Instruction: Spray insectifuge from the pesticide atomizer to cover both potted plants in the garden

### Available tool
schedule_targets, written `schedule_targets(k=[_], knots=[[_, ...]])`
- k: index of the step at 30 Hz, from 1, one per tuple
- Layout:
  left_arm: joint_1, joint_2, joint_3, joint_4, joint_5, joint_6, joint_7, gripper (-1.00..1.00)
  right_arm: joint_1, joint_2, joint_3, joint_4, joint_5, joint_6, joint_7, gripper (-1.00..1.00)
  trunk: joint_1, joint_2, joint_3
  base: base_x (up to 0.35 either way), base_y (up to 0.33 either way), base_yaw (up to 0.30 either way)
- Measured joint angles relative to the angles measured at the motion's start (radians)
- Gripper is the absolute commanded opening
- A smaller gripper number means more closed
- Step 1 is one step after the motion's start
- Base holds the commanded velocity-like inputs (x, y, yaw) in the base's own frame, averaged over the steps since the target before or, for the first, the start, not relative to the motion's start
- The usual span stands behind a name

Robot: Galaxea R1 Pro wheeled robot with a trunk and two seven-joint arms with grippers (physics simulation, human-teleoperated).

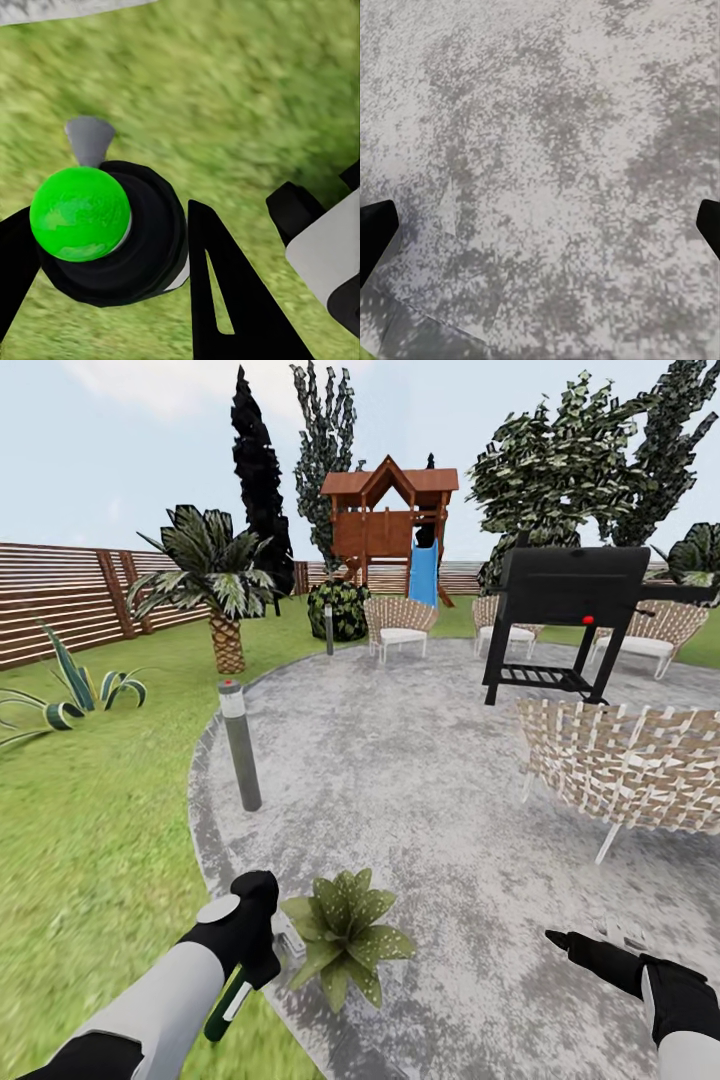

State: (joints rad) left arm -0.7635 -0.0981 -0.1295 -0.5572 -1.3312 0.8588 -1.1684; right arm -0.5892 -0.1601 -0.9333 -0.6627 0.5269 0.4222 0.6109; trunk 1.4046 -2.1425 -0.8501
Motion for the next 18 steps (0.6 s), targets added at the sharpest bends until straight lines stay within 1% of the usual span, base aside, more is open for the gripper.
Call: schedule_targets(k=[2, 5, 7, 10, 14, 18], knots=[[0.0, 0.0, 0.001, -0.003, 0.0, 0.0, 0.0, -1.0, 0.0, 0.0, 0.0, 0.0, 0.0, 0.0, 0.001, 1.0, 0.0, 0.0, 0.0, 0.096, 0.0, 0.0], [0.0, -0.001, 0.0, -0.003, 0.001, 0.001, 0.0, -1.0, 0.0, 0.0, 0.0, 0.0, 0.0, 0.0, 0.001, 1.0, 0.0, 0.0, 0.0, 0.261, 0.0, -0.035], [0.0, -0.001, -0.001, -0.002, 0.001, 0.001, 0.0, -1.0, 0.0, 0.0, 0.0, 0.0, -0.001, 0.0, 0.001, 1.0, -0.001, 0.0, 0.0, 0.305, 0.0, -0.136], [0.0, -0.001, -0.001, 0.0, 0.0, 0.002, -0.001, -1.0, 0.0, 0.0, 0.0, 0.0, -0.001, 0.001, 0.003, 1.0, 0.0, 0.0, 0.0, 0.225, 0.0, -0.229], [0.0, -0.001, -0.002, 0.009, 0.0, 0.002, -0.002, -1.0, 0.0, 0.0, 0.0, 0.0, 0.0, 0.0, 0.003, 1.0, 0.0, 0.0, -0.001, 0.064, 0.0, -0.081], [0.0, -0.001, -0.001, 0.046, -0.001, 0.001, -0.001, -1.0, 0.0, 0.0, 0.0, 0.0, -0.001, 0.001, 0.003, 1.0, 0.0, 0.0, -0.001, 0.006, 0.0, -0.007]])
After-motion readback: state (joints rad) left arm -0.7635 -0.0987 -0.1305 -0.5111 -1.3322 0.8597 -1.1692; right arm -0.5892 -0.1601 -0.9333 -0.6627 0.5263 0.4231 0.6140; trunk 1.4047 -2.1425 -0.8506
